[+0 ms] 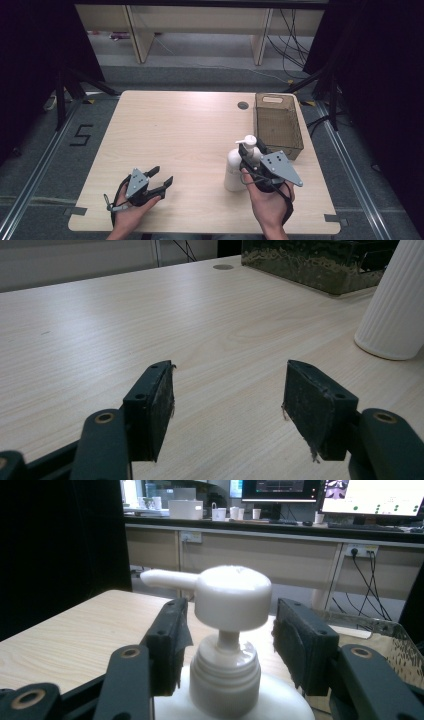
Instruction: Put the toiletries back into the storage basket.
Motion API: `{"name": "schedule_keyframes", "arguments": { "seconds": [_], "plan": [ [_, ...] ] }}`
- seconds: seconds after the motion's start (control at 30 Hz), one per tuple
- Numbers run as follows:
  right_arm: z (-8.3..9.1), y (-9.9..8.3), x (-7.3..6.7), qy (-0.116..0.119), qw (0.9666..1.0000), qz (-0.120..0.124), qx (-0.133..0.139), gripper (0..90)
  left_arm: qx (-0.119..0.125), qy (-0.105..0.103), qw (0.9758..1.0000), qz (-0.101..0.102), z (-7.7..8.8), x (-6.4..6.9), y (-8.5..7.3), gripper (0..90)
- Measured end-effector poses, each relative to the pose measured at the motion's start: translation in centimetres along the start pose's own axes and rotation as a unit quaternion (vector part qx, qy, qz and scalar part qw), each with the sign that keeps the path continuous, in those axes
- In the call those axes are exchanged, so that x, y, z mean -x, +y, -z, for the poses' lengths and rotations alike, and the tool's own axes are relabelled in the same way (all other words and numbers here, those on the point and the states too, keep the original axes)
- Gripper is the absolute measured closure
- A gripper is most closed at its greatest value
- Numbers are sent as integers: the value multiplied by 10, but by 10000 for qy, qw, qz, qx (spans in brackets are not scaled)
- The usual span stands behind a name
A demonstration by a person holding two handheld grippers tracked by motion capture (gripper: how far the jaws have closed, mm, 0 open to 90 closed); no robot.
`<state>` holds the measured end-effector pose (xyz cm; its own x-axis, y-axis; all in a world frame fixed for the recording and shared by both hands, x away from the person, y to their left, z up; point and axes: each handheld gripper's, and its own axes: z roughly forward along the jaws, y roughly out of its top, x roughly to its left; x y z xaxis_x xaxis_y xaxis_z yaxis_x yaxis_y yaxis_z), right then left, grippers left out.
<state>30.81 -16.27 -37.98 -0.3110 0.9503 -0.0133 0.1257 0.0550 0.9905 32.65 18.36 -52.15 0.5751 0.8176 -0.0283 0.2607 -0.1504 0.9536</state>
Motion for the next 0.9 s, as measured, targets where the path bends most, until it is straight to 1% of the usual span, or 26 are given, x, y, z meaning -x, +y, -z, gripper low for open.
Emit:
{"name": "schedule_keyframes", "arguments": {
  "seconds": [0.03,0.1,0.13,0.2,0.23,0.27,0.3,0.33,0.37,0.43,0.47,0.5,0.57,0.6,0.67,0.7,0.73,0.77,0.8,0.83,0.87,0.9],
  "plan": [
    [-1,0,0,-1,10000,-10,16,488,0,0,10000,-1,0,0,0,363],
    [-1,1,-2,20,9999,-107,-77,499,0,-2,10000,3,0,0,0,362],
    [-2,1,-1,-20,10000,-30,-40,508,-2,-9,10000,5,0,0,0,362],
    [-4,2,-1,-14,10000,-55,-9,522,-4,-10,10000,2,0,0,0,362],
    [-4,2,-1,4,10000,-92,-31,536,-3,-10,10000,2,0,0,0,362],
    [-3,3,-2,2,9999,-131,-109,556,0,-5,10000,2,0,0,0,362],
    [-3,3,-2,-13,9999,-85,-98,579,-4,-4,10000,0,0,0,0,362],
    [-3,4,-3,17,9998,-162,-74,592,0,-11,10000,5,0,0,0,362],
    [-3,4,-3,19,9999,-100,-69,595,14,-11,10000,23,0,0,0,362],
    [-4,4,-2,27,9999,-91,-48,597,15,-19,10000,25,0,0,0,361],
    [-3,4,-3,20,9998,-190,-55,598,9,-17,10000,11,0,0,0,361],
    [-3,4,-1,20,9999,-125,-26,600,2,-9,10000,4,0,0,0,362],
    [-2,4,-1,4,9999,-99,-28,600,5,-9,10000,4,0,0,0,361],
    [-2,4,-1,26,9999,-163,-37,601,5,-9,10000,7,0,0,0,361],
    [-1,5,0,-3,9997,-233,-75,601,12,-14,10000,17,0,0,0,361],
    [0,6,3,13,9995,-310,-83,601,4,-11,10000,7,0,0,0,361],
    [0,6,3,13,9995,-310,-83,601,12,-15,10000,19,0,0,0,361],
    [-1,6,5,21,9997,-243,-26,602,11,-16,10000,14,0,0,0,361],
    [0,7,4,59,9995,-314,-40,602,5,-11,10000,8,0,0,0,361],
    [1,8,5,37,9994,-331,-67,601,4,-11,10000,3,0,0,0,361],
    [1,10,7,30,9998,-219,-1,601,6,-10,10000,3,0,0,0,361],
    [2,11,6,10,9995,-315,-56,602,18,-20,10000,10,0,0,0,361]
  ]
}}
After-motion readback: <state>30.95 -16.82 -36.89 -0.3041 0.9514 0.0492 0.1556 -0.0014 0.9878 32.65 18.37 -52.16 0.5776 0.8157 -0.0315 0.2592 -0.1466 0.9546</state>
